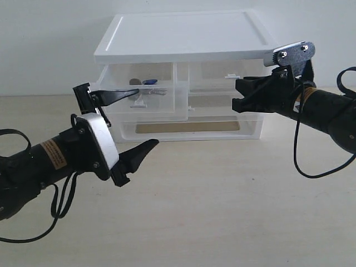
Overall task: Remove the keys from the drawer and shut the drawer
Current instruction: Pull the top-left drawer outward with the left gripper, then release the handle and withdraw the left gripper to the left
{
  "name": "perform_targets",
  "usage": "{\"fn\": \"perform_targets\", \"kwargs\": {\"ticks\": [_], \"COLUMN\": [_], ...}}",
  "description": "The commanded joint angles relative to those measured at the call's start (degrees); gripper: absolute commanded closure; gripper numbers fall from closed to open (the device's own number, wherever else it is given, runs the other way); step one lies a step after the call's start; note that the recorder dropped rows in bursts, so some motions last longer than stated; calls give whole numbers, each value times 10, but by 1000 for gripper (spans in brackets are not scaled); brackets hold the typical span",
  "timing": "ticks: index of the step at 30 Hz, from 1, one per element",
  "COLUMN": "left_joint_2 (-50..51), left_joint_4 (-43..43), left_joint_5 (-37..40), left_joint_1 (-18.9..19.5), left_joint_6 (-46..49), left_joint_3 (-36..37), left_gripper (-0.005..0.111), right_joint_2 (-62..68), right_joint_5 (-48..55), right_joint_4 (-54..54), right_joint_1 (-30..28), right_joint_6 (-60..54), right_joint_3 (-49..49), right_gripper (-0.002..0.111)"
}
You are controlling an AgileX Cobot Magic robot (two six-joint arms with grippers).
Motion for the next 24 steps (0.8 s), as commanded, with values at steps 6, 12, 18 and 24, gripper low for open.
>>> {"fn": "perform_targets", "kwargs": {"ticks": [6,12,18,24], "left_joint_2": [-6,-7,-39,-116], "left_joint_4": [26,67,137,127], "left_joint_5": [-7,-7,-7,-7], "left_joint_1": [-1,-1,-1,-1], "left_joint_6": [-11,-30,-2,-99], "left_joint_3": [33,55,71,96], "left_gripper": [26,34,65,101], "right_joint_2": [-3,-3,-3,-3], "right_joint_5": [10,12,15,15], "right_joint_4": [45,45,45,45], "right_joint_1": [-6,-6,-6,-6], "right_joint_6": [-6,-6,-7,-7], "right_joint_3": [-5,-5,-5,-5], "right_gripper": [91,91,91,91]}}
